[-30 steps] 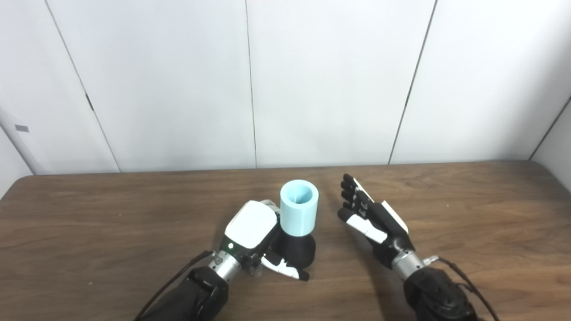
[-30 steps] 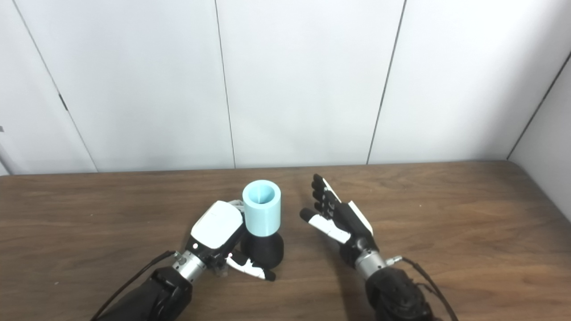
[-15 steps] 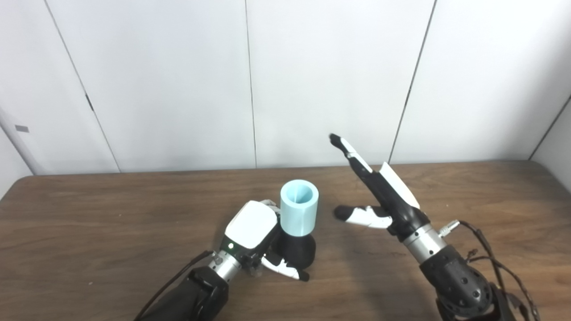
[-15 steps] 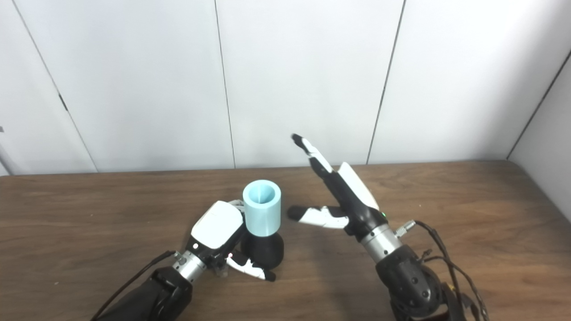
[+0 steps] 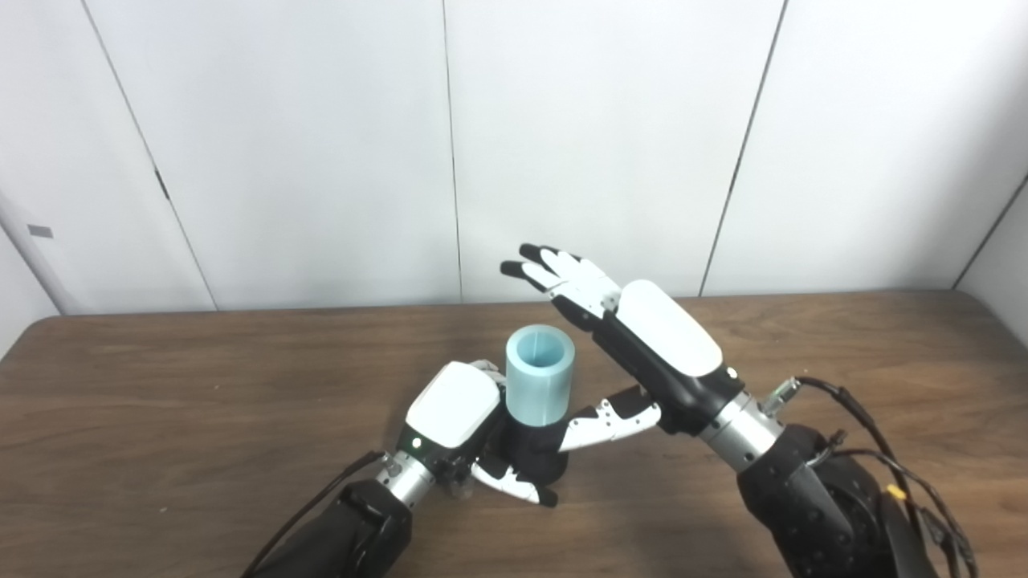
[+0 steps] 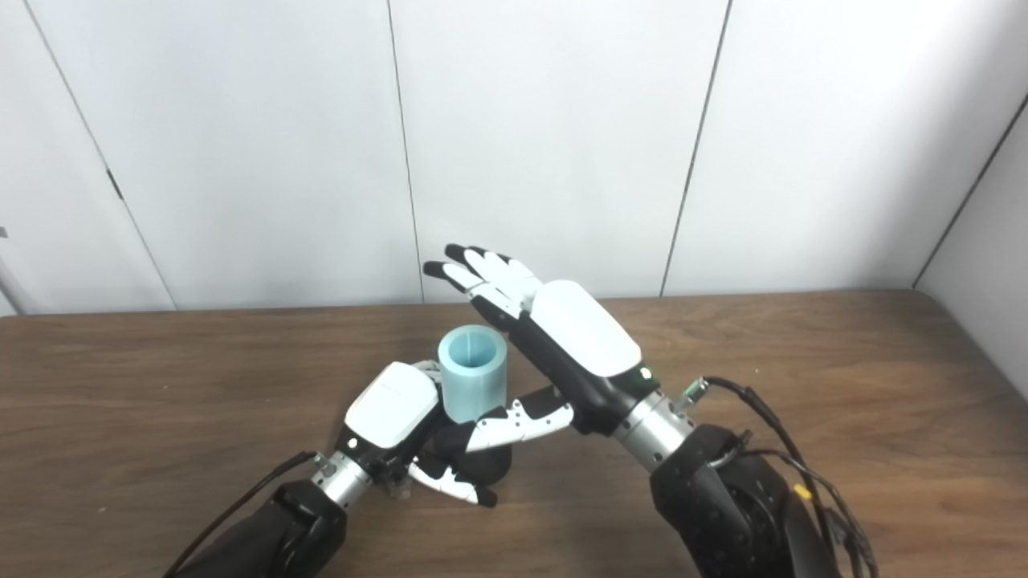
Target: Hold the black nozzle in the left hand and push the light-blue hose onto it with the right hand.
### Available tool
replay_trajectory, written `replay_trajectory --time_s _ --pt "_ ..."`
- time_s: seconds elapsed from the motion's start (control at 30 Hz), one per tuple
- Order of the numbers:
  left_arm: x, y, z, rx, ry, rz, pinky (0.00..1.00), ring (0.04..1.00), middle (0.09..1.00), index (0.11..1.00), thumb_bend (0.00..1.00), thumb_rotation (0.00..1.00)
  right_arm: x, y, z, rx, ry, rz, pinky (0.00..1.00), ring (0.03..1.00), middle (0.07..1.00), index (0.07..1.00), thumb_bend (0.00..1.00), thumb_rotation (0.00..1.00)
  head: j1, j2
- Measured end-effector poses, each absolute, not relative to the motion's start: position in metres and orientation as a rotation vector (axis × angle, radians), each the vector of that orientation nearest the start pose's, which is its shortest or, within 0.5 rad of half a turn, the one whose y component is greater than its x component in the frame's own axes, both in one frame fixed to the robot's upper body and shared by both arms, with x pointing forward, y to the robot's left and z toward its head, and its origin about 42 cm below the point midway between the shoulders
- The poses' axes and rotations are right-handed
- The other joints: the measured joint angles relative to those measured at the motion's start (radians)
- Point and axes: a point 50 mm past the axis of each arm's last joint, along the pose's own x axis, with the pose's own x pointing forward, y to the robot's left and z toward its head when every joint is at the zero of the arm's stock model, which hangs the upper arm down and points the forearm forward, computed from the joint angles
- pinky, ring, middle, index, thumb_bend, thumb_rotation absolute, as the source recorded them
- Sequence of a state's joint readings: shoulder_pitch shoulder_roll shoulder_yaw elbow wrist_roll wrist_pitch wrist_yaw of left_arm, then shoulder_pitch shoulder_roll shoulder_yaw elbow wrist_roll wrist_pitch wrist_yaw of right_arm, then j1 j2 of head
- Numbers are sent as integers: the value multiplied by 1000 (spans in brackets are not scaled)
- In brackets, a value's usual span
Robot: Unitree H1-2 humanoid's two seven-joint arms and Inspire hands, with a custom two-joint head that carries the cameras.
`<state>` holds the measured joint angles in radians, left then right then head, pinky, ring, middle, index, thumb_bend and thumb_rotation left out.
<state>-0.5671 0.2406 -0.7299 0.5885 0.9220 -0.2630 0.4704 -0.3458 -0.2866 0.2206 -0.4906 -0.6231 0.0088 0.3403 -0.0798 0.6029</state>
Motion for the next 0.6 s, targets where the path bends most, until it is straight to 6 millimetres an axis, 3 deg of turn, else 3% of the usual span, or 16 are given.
replay_trajectory --time_s 0.13,0.3,0.6 --pt "402 121 109 1264 -712 -473 682 465 415 508 500 0 310 -175 298 -1093 -729 369 1000 1000 963 912 907 837 0 2" --pt "402 121 109 1264 -712 -473 677 461 404 507 500 0 310 -173 292 -1243 -744 358 1000 1000 975 931 918 803 3 2" --pt "401 120 109 1262 -715 -478 680 469 423 503 501 0 314 -174 280 -1276 -694 372 1000 1000 991 953 907 825 8 -3"
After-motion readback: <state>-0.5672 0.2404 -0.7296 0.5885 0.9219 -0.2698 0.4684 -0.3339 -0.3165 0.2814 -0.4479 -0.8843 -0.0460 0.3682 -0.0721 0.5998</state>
